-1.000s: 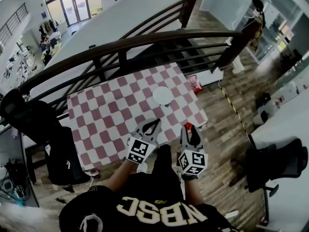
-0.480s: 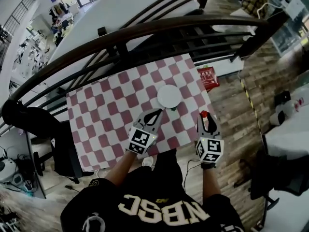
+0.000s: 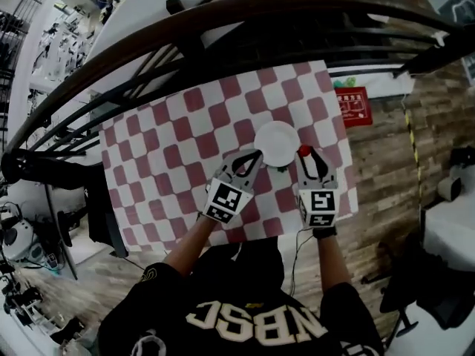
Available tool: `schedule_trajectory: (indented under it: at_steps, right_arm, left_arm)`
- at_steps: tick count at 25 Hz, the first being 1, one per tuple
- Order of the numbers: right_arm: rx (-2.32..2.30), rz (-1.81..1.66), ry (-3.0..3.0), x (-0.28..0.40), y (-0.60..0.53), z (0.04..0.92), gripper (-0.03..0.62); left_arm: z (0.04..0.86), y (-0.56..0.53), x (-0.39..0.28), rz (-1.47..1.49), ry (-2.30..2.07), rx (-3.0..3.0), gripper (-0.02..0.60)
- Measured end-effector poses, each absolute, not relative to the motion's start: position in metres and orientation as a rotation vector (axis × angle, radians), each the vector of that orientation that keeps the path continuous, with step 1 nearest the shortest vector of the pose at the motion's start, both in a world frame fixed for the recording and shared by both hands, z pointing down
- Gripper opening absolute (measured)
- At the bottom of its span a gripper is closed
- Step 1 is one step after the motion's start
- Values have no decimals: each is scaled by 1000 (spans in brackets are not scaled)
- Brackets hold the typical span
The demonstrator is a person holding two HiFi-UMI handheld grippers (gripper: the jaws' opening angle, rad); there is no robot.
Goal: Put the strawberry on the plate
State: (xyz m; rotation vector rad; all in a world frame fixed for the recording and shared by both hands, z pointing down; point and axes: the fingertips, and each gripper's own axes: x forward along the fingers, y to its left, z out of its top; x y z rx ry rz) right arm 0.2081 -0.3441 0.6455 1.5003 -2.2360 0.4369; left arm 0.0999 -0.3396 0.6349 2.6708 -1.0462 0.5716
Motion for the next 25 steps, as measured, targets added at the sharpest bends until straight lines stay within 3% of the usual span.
schedule_trajectory:
  at_steps: [12,25]
  right_arm:
    - [1095,526,-2139,146,-365,768,152]
    - [995,542,-1992,138,-357,800,152]
  left_arm:
    - [712,-362,89,600,-1104,2527,9]
    - [696,-350,72,565,-1142,2508,9]
